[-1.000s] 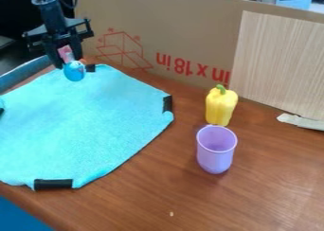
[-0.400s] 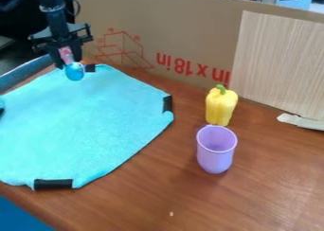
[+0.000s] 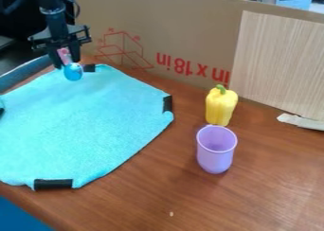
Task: Put the blue figure on the top edge of the cloth
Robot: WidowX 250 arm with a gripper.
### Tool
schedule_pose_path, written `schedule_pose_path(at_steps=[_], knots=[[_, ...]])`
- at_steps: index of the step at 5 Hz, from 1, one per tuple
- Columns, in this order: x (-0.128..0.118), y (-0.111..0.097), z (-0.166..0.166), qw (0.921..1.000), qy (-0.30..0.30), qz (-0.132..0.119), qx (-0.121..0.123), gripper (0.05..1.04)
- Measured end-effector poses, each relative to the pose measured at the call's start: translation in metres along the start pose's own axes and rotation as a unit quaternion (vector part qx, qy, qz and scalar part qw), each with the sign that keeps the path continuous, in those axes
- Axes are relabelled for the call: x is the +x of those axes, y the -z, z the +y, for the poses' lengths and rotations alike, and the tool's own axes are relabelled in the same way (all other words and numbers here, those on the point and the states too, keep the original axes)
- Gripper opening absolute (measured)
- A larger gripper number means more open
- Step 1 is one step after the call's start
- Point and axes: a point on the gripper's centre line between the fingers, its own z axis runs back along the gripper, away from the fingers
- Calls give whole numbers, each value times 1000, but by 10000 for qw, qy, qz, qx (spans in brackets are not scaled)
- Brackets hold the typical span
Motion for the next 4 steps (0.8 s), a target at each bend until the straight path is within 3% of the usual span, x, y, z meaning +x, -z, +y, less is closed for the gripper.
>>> schedule_pose_path(at_steps=[1, 2, 3, 4], knots=[[5, 0, 6, 9996, 37, -152, 221, 810], [-1, 3, 8, 9993, 191, -39, 310, 1003], [-7, -8, 8, 9976, 359, 215, 543, 1001], [-8, -47, 0, 9911, 906, 502, 839, 1001]])
